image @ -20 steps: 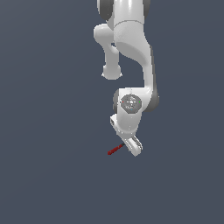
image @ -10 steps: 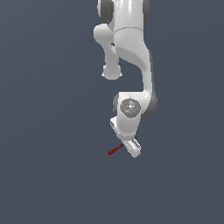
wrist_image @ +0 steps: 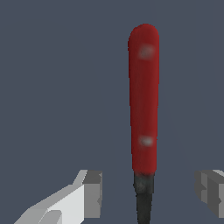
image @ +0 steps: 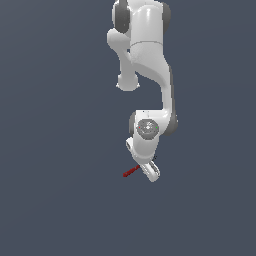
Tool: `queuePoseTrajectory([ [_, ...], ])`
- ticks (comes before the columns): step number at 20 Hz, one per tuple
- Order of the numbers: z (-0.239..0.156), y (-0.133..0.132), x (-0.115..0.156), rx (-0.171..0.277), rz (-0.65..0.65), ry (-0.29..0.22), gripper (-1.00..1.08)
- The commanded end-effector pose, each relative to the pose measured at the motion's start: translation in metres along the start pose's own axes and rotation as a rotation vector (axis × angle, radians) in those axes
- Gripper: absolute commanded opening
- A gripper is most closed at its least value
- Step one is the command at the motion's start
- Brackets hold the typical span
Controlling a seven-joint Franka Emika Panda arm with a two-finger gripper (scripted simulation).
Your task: Pick up the object and move it to a goal position.
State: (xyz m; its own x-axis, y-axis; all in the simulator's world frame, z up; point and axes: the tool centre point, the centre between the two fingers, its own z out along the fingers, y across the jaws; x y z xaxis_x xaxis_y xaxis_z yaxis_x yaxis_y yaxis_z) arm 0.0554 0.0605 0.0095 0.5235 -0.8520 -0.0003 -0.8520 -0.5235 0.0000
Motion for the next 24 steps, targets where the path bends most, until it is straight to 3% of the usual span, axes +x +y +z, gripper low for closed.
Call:
queuePoseTrajectory([
  [1, 0.003, 0.0, 0.0, 0.0, 0.0, 0.0, -1.0],
  [15, -0.008, 0.001, 0.006, 0.006, -0.007, 0.004, -1.0],
  [24, -0.066, -0.001, 0.023, 0.045, -0.087, 0.015, -1.0],
])
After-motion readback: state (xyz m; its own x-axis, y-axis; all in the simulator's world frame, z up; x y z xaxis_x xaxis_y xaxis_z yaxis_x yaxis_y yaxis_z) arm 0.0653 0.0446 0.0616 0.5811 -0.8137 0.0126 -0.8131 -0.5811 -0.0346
